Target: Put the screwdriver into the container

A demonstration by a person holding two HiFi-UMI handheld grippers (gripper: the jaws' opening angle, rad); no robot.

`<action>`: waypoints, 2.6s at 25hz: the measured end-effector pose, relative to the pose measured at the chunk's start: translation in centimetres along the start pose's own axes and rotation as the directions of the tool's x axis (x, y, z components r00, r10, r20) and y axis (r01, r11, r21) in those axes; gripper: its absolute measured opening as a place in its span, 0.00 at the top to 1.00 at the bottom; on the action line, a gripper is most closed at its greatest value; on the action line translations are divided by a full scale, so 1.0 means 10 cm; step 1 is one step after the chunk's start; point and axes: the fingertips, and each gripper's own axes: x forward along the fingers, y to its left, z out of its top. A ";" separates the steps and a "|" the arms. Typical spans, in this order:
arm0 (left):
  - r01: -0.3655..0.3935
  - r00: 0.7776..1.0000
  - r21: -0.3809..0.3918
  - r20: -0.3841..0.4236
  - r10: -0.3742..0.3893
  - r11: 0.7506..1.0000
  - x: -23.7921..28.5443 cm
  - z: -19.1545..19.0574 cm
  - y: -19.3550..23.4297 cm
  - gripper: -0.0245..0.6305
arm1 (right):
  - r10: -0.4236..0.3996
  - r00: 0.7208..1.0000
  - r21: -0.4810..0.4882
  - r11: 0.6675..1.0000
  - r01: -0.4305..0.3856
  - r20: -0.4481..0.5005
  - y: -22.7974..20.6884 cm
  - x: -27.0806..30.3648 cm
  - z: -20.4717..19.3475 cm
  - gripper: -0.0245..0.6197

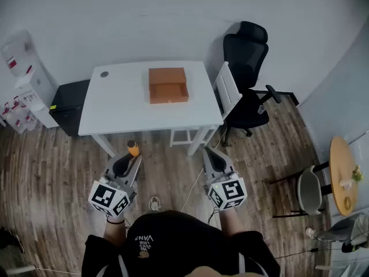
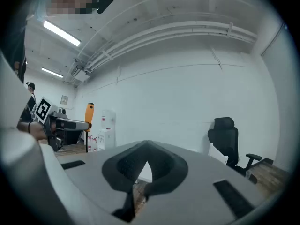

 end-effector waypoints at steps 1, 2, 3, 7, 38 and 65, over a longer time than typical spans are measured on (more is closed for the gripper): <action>0.006 1.000 0.003 0.001 -0.006 1.000 0.01 0.00 0.00 0.85 | -0.001 1.000 -0.001 1.000 0.001 0.001 0.00 0.01 0.00 0.95; 0.010 1.000 0.004 0.003 -0.010 1.000 0.01 0.00 0.01 0.85 | -0.001 1.000 -0.002 1.000 0.001 0.001 0.00 0.02 0.00 0.95; 0.011 1.000 0.003 0.004 -0.011 1.000 0.02 -0.01 0.01 0.85 | -0.001 1.000 -0.003 1.000 0.001 0.001 0.00 0.03 -0.01 0.94; 0.007 1.000 -0.005 -0.001 -0.007 1.000 0.05 -0.03 0.02 0.85 | 0.001 1.000 -0.003 1.000 -0.001 -0.003 0.00 0.03 -0.04 0.95; 0.132 0.991 -0.022 -0.018 -0.132 0.991 0.72 -0.09 1.18 0.85 | -0.112 0.993 0.022 0.993 0.113 -0.026 -0.03 1.05 -0.06 0.94; 0.046 0.998 -0.003 -0.049 -0.046 0.999 1.96 0.02 1.75 0.85 | 0.001 1.000 0.035 0.999 -0.001 -0.008 -1.00 2.34 0.09 0.94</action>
